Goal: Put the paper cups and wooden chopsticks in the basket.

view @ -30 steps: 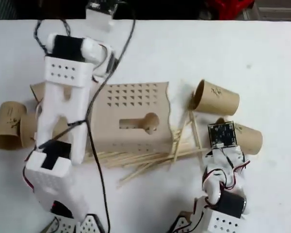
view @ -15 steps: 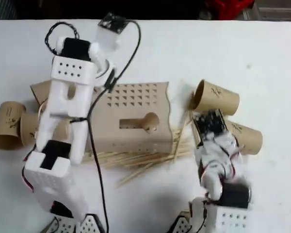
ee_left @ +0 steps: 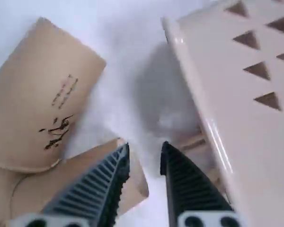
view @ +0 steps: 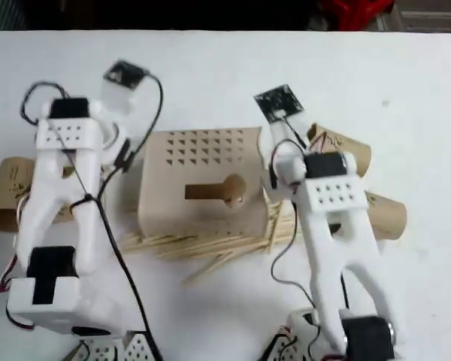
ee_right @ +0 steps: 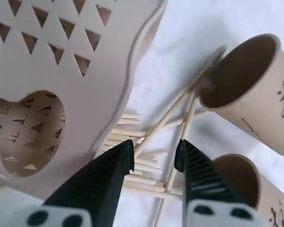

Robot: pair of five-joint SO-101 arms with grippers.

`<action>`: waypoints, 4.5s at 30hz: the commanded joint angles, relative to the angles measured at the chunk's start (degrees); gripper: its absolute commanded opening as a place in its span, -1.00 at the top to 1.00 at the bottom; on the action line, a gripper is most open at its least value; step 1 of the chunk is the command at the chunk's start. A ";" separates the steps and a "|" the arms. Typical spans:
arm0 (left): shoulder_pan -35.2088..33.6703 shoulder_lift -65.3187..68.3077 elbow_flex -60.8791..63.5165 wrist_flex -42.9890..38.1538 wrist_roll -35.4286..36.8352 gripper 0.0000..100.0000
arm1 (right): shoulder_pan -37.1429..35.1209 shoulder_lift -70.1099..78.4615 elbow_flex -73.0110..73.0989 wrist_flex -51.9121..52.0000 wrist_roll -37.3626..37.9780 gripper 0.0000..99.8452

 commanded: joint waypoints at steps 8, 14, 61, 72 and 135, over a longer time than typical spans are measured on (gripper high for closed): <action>-2.24 -3.47 -12.66 7.30 0.70 0.74 | 0.75 -5.05 -2.64 -1.19 -3.34 0.68; -0.04 -14.46 -8.79 7.74 1.23 0.74 | -0.57 -22.55 11.34 -9.10 -0.44 0.68; 3.74 -31.52 46.33 -38.86 3.69 0.68 | 1.10 -14.90 15.82 -16.66 0.26 0.68; 3.74 -31.43 51.25 -41.67 2.02 0.69 | -0.48 -14.99 15.82 -14.73 0.26 0.68; 3.65 -31.34 56.53 -44.22 0.00 0.69 | -14.37 -26.07 27.16 -24.22 -16.62 0.97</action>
